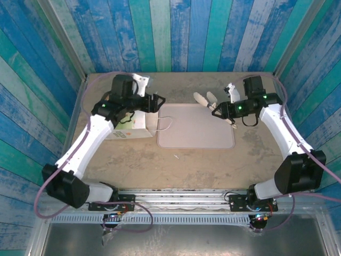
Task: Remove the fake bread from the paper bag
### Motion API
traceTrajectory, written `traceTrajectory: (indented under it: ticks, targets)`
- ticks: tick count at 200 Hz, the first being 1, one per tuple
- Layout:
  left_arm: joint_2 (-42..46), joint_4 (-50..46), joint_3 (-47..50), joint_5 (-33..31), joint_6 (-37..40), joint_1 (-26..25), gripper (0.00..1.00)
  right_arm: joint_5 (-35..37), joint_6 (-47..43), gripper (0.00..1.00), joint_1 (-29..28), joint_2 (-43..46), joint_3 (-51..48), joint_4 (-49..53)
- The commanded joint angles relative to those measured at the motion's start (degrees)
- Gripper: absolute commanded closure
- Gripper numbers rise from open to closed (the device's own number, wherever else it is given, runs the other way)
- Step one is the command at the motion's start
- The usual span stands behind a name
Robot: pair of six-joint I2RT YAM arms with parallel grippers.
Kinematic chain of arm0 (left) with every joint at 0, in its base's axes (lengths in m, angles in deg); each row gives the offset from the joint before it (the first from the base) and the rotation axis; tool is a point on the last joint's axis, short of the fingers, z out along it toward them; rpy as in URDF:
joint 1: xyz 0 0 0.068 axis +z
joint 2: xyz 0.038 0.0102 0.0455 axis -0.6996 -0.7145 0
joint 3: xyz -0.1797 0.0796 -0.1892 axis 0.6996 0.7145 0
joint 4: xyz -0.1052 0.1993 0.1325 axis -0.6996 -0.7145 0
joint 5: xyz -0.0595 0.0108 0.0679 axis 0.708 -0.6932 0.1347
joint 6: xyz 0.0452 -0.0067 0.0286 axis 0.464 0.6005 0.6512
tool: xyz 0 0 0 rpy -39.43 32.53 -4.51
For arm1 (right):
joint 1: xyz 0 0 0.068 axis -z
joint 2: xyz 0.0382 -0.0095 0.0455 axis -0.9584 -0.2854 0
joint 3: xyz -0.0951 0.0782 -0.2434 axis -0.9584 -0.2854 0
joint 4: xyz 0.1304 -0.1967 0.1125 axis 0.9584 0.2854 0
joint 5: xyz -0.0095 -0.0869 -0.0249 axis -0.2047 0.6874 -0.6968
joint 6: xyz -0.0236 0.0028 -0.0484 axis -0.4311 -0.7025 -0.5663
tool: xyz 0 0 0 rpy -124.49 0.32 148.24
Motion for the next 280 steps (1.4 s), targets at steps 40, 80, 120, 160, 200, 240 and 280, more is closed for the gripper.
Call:
traceTrajectory:
  ticks: [40,80,120,160,200,240,280]
  targets:
    - [-13.12,-12.68,-11.89,-2.75,0.97,-1.93,0.43,-6.85,-2.82,0.46,-3.32,-0.87,-1.93,-1.51]
    - [-16.98,-15.89,-16.10,-5.33,-0.98,-2.40,0.78,-12.38,-3.44,0.47,-3.95,-2.02,-4.66,-2.28]
    - [-13.45,-15.23,-14.88,-7.40,-2.26,-2.46,0.96,-14.65,-3.76,0.47,-6.60,-4.25,-5.03,-2.72]
    - [-6.20,-14.17,-10.69,-9.25,-1.89,-2.45,1.00,-14.28,-3.90,0.48,-12.66,-7.91,-2.90,-3.24]
    - [1.93,-13.54,-5.90,-12.35,-0.92,-2.45,1.00,-10.55,-2.02,0.49,-19.49,-11.10,0.00,-4.97]
    - [10.45,-12.68,-2.13,-16.95,0.85,-2.44,1.00,-7.48,-0.57,0.53,-24.21,-13.37,2.38,-6.68]
    - [15.62,-9.58,2.47,-20.92,2.68,-2.45,1.00,-9.76,-1.76,0.53,-29.27,-13.66,3.21,-6.29]
